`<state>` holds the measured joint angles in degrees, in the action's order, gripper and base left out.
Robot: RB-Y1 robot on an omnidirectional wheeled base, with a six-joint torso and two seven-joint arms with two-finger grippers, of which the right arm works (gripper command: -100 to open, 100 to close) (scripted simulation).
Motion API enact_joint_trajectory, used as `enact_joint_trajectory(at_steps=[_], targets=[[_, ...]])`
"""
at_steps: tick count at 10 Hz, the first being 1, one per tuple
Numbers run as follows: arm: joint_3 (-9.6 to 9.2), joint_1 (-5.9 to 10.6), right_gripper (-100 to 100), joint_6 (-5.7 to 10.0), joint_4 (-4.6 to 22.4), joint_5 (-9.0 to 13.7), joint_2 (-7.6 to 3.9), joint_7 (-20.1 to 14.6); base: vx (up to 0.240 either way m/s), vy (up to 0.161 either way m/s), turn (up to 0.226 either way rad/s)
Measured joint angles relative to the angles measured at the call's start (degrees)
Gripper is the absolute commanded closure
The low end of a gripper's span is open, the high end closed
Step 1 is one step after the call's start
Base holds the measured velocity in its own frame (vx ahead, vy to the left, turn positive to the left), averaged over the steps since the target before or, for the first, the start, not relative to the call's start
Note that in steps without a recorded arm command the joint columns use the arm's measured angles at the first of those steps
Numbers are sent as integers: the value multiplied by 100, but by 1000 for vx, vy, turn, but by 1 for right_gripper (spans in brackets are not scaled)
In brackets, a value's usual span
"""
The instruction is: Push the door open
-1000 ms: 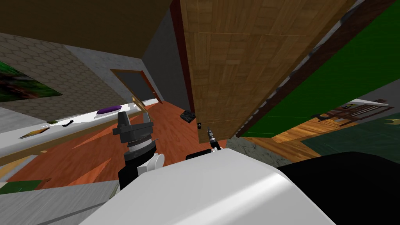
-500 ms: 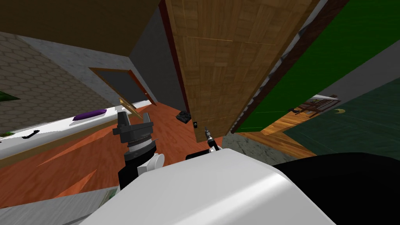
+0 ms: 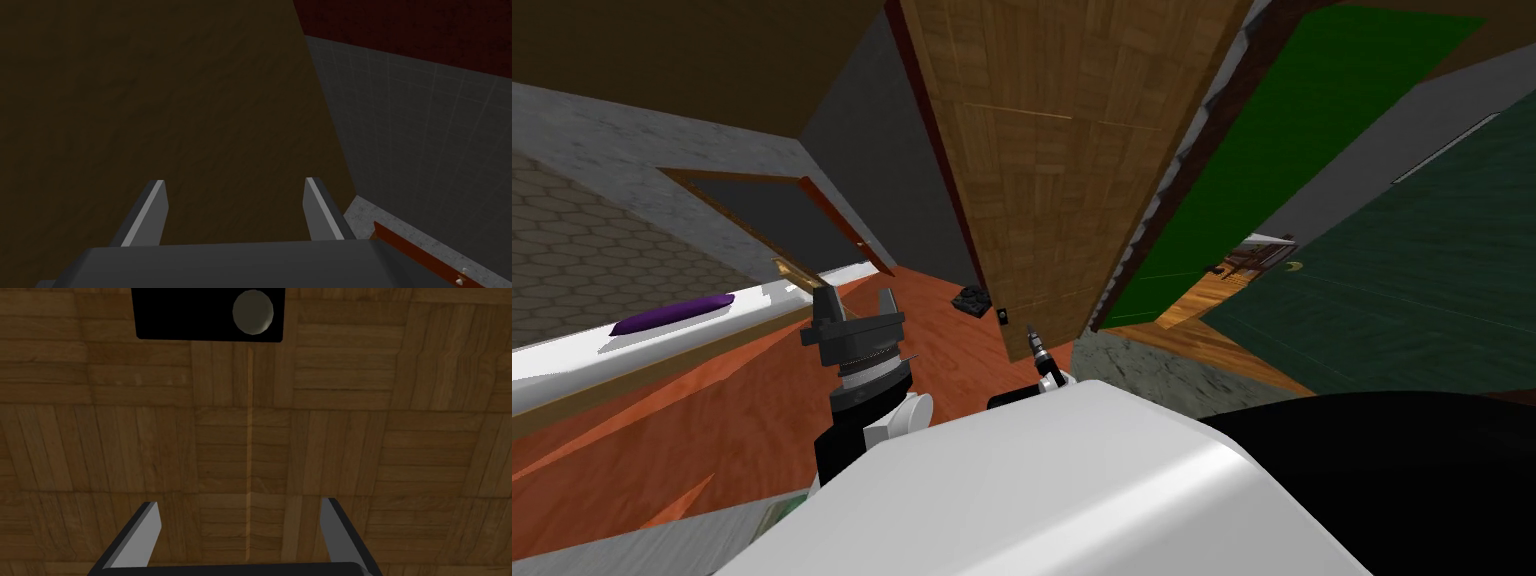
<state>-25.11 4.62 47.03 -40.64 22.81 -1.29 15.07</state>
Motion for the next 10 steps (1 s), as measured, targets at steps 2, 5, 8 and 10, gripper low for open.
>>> enact_joint_trajectory(at_steps=[2, 5, 8, 10], targets=[[-210, 187, -100, 12, 182, 148, 109, 20, -120, 120, -157], [-408, 266, -100, -2, 215, 281, 289, 115, -87, 84, -36], [-405, 284, -100, 17, 253, 283, 216, 114, 120, -73, 5], [-390, 288, -100, 9, 256, 279, 108, 133, 216, -19, 17]])
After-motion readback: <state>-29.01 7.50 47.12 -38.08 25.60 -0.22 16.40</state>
